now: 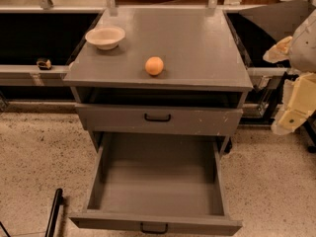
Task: Place orange into middle drawer
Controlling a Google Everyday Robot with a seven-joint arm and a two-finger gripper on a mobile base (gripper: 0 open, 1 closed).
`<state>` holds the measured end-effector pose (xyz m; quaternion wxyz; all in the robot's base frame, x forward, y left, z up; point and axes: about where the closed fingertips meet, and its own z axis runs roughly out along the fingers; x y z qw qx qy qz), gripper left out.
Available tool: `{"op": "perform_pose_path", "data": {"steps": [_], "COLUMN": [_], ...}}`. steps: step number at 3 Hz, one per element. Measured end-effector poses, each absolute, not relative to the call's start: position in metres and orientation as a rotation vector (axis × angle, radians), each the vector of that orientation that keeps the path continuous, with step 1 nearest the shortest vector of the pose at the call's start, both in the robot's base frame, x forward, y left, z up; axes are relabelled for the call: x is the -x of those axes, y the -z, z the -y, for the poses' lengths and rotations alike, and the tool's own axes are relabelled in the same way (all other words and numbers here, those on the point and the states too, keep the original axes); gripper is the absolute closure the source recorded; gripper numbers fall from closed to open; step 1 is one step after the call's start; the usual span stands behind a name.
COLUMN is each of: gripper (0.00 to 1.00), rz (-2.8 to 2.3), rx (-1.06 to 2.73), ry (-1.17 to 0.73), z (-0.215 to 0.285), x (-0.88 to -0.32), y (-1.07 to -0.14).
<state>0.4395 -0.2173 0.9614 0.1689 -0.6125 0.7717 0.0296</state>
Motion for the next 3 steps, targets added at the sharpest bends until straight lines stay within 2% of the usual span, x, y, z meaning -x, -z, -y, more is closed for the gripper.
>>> {"op": "perform_pose_path", "data": {"steps": [2,3], "gripper": [0.0,0.0], "rz": [-2.27,-2.267], "rx": [1.778,1.893], "ry": [-0.107,-0.082], "z": [0.213,0.175], "x": [-0.456,-0.51], "y": [-0.947,-0.909]}}
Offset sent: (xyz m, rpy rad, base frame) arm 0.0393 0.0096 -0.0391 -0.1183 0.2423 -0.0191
